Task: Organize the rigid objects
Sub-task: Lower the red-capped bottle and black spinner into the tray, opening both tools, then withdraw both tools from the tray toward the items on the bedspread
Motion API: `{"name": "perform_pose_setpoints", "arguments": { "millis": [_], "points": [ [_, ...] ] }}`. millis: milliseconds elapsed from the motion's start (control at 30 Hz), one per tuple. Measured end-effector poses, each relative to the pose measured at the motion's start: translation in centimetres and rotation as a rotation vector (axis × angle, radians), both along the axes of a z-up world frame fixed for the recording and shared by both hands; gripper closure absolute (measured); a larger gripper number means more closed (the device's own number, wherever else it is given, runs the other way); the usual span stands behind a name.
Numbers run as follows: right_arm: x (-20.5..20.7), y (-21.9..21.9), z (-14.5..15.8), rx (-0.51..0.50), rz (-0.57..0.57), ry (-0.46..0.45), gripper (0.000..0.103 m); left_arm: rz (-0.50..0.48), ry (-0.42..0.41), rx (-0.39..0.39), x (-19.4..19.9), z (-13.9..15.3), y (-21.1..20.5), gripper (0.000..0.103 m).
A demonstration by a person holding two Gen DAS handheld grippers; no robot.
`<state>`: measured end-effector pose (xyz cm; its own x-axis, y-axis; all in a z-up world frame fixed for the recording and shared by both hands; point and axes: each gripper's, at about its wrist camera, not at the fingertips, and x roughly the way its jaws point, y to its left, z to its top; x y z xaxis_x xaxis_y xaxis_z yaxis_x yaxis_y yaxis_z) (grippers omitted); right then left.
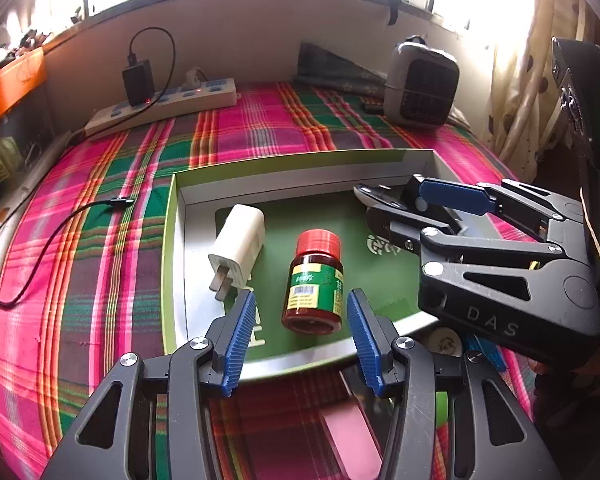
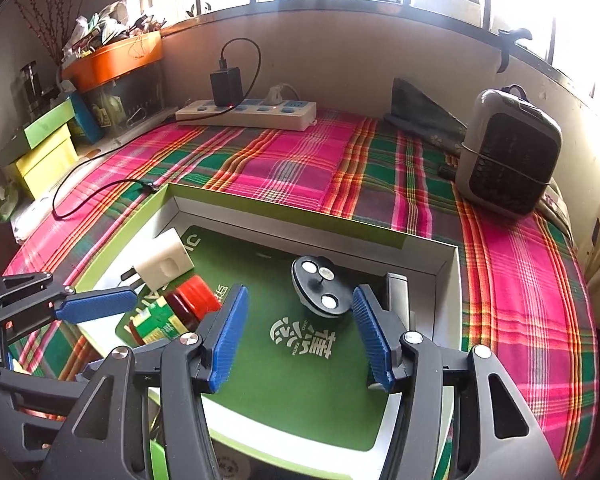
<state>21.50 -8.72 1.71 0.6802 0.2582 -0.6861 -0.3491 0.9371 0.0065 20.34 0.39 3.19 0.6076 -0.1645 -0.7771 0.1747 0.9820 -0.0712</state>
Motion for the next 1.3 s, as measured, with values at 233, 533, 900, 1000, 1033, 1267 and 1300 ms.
{"name": "perform_pose_setpoints", "arguments": {
  "millis": [233, 533, 900, 1000, 1033, 1267, 1300],
  "points": [
    [-1.6, -0.2, 0.8, 0.014, -0.008, -0.019, 0.047, 0.026, -0.026, -0.001, -1.5, 0.8, 0.6, 0.056],
    [-4.4, -0.9, 1.8, 0.051, -0.019, -0.054, 0.048, 0.054, -0.07, 0.001, -3.9, 1.8, 1.2, 0.056],
    [-7.7, -1.4, 2.3, 0.072, -0.031, -0.081, 0.048, 0.06, -0.11, 0.028, -6.5, 2.4, 1.2, 0.056],
    [-8.4, -1.5, 2.1, 0.057, -0.038, -0.087, 0.048, 0.059, -0.111, 0.021, -7.0, 2.4, 1.2, 0.056],
    [-8.6, -1.6, 2.0, 0.054, -0.041, -0.085, 0.048, 0.055, -0.11, 0.01, -7.2, 2.4, 1.3, 0.056],
    [-10.3, -2.9, 1.3, 0.059, -0.054, -0.078, 0.048, 0.044, -0.083, -0.08, -8.3, 1.6, 2.2, 0.056],
    [-10.6, -3.3, 1.2, 0.06, -0.065, -0.074, 0.048, 0.046, -0.08, -0.081, -8.4, 1.4, 2.3, 0.056]
  ]
}}
